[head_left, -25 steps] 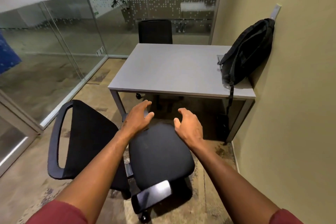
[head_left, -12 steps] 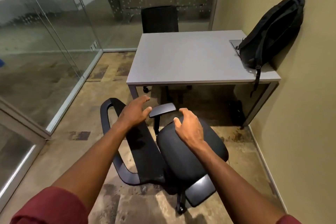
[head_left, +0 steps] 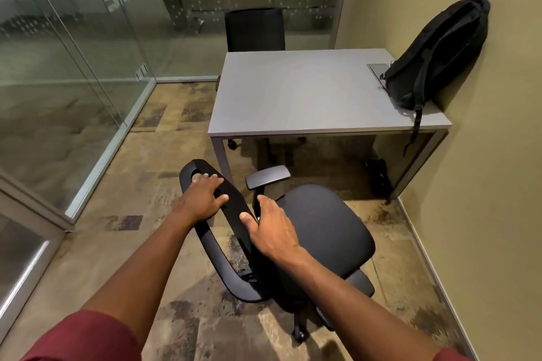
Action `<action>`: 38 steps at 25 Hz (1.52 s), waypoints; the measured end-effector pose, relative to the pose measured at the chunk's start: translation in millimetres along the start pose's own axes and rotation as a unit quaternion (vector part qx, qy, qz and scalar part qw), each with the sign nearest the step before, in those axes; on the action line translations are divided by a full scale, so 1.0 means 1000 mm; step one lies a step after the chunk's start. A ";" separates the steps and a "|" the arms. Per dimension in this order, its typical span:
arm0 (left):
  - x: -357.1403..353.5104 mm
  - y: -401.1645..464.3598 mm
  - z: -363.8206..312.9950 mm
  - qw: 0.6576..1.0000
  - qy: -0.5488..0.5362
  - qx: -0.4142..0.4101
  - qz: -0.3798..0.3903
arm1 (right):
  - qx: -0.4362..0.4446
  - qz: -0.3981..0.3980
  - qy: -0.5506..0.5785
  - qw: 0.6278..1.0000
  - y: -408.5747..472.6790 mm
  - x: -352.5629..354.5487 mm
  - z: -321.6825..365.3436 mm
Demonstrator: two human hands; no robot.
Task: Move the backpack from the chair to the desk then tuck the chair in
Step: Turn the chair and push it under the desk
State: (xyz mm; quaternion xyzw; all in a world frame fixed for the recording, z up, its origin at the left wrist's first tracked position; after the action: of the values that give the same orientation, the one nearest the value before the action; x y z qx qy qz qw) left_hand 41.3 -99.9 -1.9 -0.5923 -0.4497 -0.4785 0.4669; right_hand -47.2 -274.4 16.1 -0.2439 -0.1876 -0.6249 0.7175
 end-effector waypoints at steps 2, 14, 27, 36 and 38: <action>-0.009 0.000 0.003 1.000 0.019 -0.006 0.009 | 0.000 0.021 -0.010 1.000 -0.001 -0.016 0.004; -0.027 -0.007 0.009 0.996 0.077 -0.037 -0.031 | -0.074 0.148 -0.049 0.985 -0.014 -0.099 -0.007; -0.018 -0.010 0.016 0.994 -0.024 -0.026 -0.103 | -0.074 0.141 -0.072 0.985 -0.030 -0.106 -0.011; -0.019 -0.009 0.029 0.993 -0.038 -0.025 -0.105 | -0.049 0.185 -0.106 0.976 -0.059 -0.078 -0.036; -0.019 -0.013 0.027 0.992 -0.049 -0.019 -0.114 | -0.039 0.192 -0.120 0.973 -0.064 -0.071 -0.043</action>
State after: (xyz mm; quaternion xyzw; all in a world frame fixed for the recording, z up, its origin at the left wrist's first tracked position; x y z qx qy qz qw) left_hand 30.4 -72.6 -22.1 -0.5685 -0.5276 -0.5075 0.3753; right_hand -122.4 -248.6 -51.7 -0.3765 -0.1975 -0.4487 0.7861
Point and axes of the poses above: each hand's wrist, its own y-axis towards the middle knuckle, its own x-axis out of the back of the hand, z = x × y, the point moved 9 cm from there along y, towards the middle knuckle, and after that the axes turned 12 degrees about y, right-handed, at the moved point
